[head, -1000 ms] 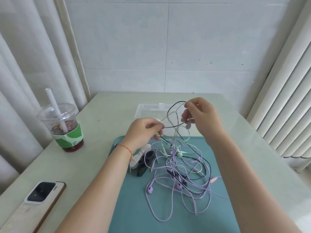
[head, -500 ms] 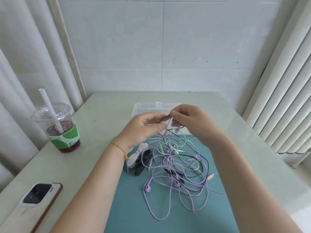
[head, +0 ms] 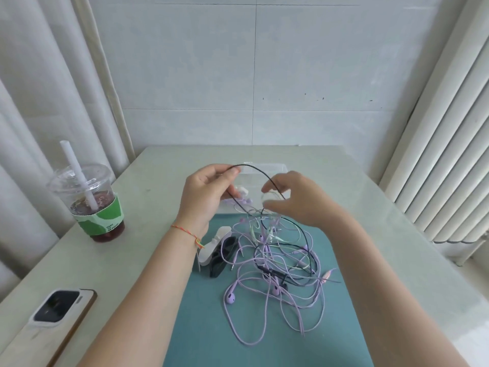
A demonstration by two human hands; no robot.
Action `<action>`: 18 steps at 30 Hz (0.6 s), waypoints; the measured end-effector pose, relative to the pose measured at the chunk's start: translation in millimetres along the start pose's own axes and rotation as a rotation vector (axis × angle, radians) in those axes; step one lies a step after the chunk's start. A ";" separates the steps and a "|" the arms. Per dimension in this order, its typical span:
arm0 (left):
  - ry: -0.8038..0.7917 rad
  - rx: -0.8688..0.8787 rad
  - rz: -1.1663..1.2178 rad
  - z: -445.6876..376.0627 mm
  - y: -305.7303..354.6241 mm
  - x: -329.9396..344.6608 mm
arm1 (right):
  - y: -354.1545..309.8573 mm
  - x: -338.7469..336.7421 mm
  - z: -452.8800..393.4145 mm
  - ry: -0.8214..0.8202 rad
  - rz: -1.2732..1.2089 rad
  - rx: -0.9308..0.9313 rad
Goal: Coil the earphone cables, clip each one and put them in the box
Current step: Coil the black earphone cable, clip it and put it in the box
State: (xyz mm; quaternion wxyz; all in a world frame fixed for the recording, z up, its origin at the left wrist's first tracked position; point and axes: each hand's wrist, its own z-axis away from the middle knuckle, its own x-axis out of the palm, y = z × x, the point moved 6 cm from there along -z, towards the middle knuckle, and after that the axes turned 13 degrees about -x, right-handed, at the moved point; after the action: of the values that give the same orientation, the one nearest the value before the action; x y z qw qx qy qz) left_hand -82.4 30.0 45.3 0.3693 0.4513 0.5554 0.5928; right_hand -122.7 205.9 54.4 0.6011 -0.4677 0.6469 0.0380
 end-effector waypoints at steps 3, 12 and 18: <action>-0.128 -0.049 -0.101 5.1 -5.2 12.1 | -8.2 -5.2 -3.9 0.189 -0.061 -0.044; 0.374 -0.100 -0.103 -21.0 -22.4 -37.8 | 39.9 -44.5 12.8 0.643 -0.004 0.258; -0.018 -0.434 0.009 -17.1 -37.6 -10.7 | 34.6 -18.6 9.1 0.445 -0.731 0.346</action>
State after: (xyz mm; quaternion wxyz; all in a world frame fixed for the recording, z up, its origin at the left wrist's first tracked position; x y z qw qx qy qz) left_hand -97.5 18.5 7.1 0.4601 0.3687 0.4095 0.6961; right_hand -141.4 241.2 49.3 0.4909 -0.5549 0.5494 -0.3864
